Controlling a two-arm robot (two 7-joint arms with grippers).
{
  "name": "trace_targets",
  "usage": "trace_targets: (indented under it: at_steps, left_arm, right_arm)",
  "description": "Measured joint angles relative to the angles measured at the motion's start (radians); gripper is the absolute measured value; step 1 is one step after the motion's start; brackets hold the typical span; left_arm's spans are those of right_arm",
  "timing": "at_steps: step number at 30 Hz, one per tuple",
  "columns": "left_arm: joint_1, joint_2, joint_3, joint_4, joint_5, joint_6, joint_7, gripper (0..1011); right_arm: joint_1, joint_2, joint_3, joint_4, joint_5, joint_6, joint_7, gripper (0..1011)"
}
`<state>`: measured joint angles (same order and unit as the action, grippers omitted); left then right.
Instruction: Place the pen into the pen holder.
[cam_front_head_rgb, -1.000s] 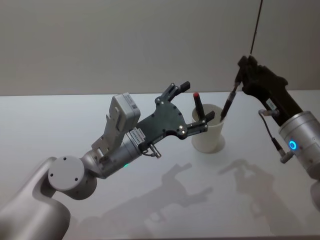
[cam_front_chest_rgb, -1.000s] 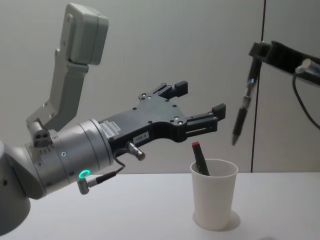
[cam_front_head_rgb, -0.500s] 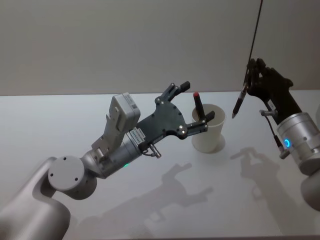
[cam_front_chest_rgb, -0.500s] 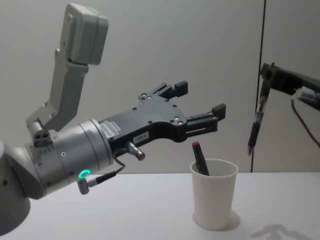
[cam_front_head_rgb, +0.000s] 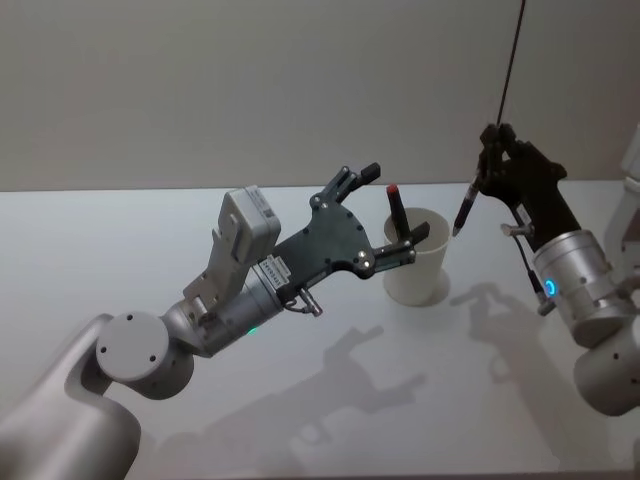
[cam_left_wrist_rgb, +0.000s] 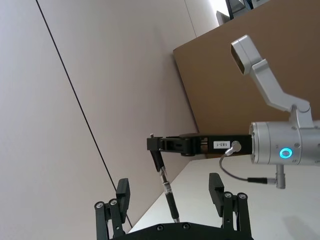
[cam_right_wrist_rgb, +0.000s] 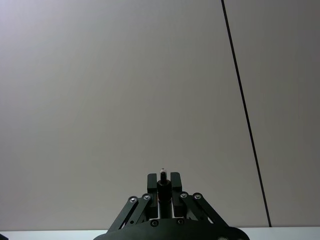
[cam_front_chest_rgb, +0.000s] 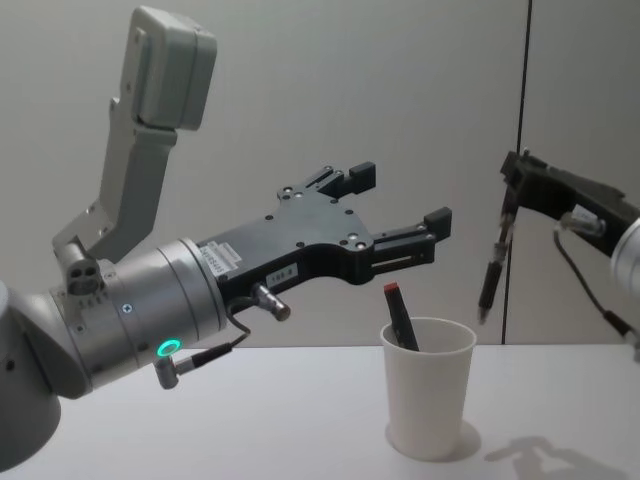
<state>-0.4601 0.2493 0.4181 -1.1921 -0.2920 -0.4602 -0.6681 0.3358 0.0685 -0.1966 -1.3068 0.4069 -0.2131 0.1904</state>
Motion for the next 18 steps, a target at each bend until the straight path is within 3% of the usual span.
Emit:
trace_targets:
  at_steps: [12, 18]
  left_arm:
    - [0.0, 0.0, 0.0, 0.0, 0.0, 0.0, 0.0, 1004]
    - [0.0, 0.0, 0.0, 0.0, 0.0, 0.0, 0.0, 1004]
  right_arm:
    - [0.053, -0.028, -0.011, 0.117, -0.01, -0.085, 0.021, 154]
    - [0.079, -0.043, -0.017, 0.174, -0.019, -0.123, 0.023, 292]
